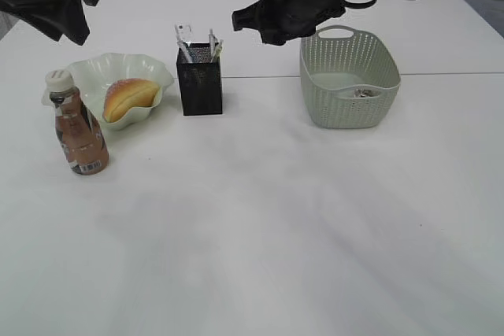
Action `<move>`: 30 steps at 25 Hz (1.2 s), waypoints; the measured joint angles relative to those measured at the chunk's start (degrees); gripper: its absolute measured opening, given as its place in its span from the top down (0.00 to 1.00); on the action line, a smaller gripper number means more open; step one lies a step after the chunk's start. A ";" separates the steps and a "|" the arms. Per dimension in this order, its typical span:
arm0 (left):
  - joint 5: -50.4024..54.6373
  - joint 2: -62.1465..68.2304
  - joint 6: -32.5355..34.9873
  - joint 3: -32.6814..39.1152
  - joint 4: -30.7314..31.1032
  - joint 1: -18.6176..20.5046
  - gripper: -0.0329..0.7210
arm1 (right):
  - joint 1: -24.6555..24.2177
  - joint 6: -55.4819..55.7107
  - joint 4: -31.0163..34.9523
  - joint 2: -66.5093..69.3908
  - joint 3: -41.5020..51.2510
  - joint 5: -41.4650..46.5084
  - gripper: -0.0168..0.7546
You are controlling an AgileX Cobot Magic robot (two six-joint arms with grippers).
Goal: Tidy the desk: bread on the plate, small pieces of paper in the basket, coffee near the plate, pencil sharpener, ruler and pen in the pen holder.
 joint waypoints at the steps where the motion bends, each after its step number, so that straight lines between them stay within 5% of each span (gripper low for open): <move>1: 0.75 0.00 0.00 0.00 -0.14 0.00 0.64 | 0.24 0.00 0.82 -0.77 0.00 3.84 0.65; 12: 4.67 -5.03 -0.96 0.00 -1.21 0.00 0.62 | 3.85 -3.56 7.24 -7.23 -3.68 35.15 0.67; 20: 10.20 -14.09 -1.10 0.00 0.08 0.00 0.61 | 10.54 -7.17 10.45 -11.27 -5.63 36.95 0.62; 30: 11.02 -28.99 -1.23 0.00 -0.34 0.00 0.60 | 12.67 -7.64 15.62 -22.03 -5.63 37.40 0.40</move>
